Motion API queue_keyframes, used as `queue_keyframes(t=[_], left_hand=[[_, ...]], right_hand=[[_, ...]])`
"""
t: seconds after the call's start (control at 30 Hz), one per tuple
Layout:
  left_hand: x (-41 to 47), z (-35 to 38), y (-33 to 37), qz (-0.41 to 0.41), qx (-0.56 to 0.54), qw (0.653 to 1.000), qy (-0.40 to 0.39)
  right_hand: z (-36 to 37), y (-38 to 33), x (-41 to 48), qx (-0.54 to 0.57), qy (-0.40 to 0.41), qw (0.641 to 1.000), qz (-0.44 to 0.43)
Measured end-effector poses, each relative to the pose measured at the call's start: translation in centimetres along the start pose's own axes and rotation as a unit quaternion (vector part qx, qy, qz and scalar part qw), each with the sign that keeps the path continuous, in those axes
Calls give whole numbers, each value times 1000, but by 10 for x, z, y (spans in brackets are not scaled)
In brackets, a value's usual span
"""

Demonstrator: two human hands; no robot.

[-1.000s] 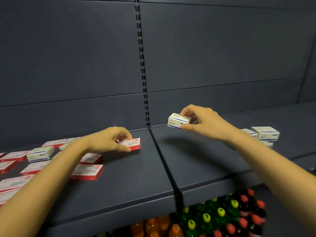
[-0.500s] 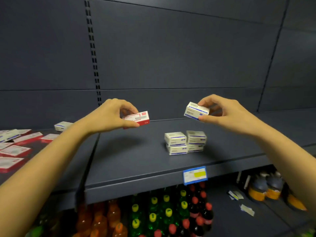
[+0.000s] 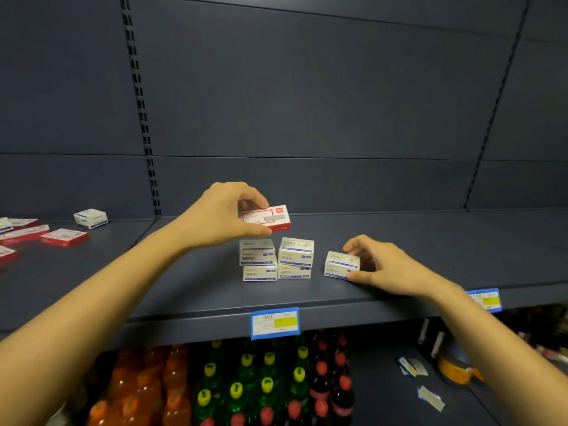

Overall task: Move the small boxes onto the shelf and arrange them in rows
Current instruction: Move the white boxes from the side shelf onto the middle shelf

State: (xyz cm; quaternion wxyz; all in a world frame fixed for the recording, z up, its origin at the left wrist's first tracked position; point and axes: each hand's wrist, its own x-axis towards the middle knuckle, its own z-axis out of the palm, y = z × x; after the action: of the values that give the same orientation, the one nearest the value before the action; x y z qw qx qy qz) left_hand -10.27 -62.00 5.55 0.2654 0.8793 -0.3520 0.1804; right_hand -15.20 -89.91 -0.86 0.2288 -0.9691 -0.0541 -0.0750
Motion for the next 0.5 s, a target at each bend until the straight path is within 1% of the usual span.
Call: queue_keyframes(t=[0.07, 0.13, 0.2, 0.23, 0.3, 0.4, 0.5], left_hand=[[14, 7, 8, 8, 1, 1000, -9], [27, 15, 18, 20, 2, 1000, -22], [69, 52, 55, 37, 4, 999, -36], [69, 52, 59, 45, 10, 998, -40], [91, 85, 94, 56, 19, 997, -51], [93, 90, 101, 65, 47, 994, -68], [96, 101, 106, 72, 85, 991, -77]], right_hand=[[0, 7, 2, 2, -24, 1000, -12], [-8, 12, 0, -18, -22, 999, -22], [-43, 63, -14, -40, -3, 999, -6], [-48, 64, -15, -62, 6, 998, -9], [-80, 107, -33, -103, 17, 995, -8], [-94, 112, -39, -154, 23, 988, -8], [-101, 115, -45, -188, 13, 982, -10]])
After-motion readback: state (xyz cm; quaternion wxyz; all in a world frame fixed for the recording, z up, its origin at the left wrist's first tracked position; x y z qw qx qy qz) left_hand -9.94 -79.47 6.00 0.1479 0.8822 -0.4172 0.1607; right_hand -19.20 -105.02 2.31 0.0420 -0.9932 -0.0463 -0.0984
